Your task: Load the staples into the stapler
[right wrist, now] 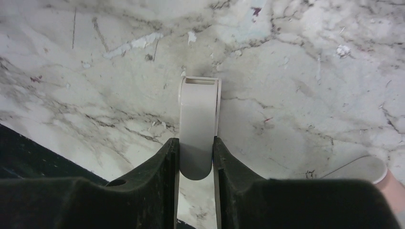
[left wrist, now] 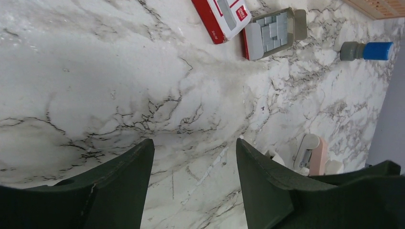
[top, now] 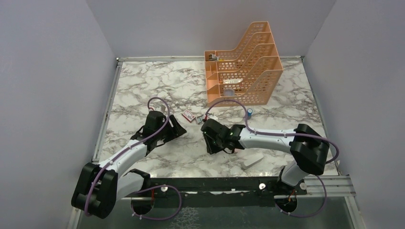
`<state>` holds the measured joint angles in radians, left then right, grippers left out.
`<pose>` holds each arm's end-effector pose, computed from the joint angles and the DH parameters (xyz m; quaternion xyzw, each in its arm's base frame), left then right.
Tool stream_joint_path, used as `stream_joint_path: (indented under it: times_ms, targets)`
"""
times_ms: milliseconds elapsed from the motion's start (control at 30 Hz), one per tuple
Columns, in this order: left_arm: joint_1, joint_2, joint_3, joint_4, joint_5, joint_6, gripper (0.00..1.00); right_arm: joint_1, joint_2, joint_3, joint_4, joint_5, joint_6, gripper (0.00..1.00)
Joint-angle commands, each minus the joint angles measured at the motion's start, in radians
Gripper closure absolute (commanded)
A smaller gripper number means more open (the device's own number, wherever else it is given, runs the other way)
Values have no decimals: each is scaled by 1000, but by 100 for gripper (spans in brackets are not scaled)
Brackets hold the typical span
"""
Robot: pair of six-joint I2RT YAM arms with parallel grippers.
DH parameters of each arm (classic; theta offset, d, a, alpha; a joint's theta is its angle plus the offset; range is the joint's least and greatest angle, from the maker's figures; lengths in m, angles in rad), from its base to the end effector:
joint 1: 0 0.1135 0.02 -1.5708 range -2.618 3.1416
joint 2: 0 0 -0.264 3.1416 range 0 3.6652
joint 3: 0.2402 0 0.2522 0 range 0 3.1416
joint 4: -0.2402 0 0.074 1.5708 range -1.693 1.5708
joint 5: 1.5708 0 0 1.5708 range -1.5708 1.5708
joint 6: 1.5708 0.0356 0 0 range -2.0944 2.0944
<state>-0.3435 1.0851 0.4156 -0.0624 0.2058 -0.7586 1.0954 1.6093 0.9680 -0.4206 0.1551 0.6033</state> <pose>0.1925 -0.0766 0.1693 -0.1463 0.8976 -0.2920 0.2960 0.1493 0.2780 0.1835 -0.2161 0.9406 0.1389 0.2220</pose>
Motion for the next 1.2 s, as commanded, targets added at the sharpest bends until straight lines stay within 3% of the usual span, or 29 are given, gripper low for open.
stream_joint_path:
  times_ms: [0,300,567,867,1167]
  targets:
    - [-23,20,-32,115,82,-5,35,-79,-31,7,119,-75,34,72]
    - [-133,83,-80,344,139,-45,35,-269,-41,-62,340,-321,191,72]
    - [-246,159,-50,441,141,-8,35,-375,-74,-142,481,-492,346,73]
    - [-303,192,-45,552,117,-10,46,-396,-123,-161,493,-587,356,73]
    - [-310,167,-48,579,92,4,44,-399,-145,-176,490,-606,362,73]
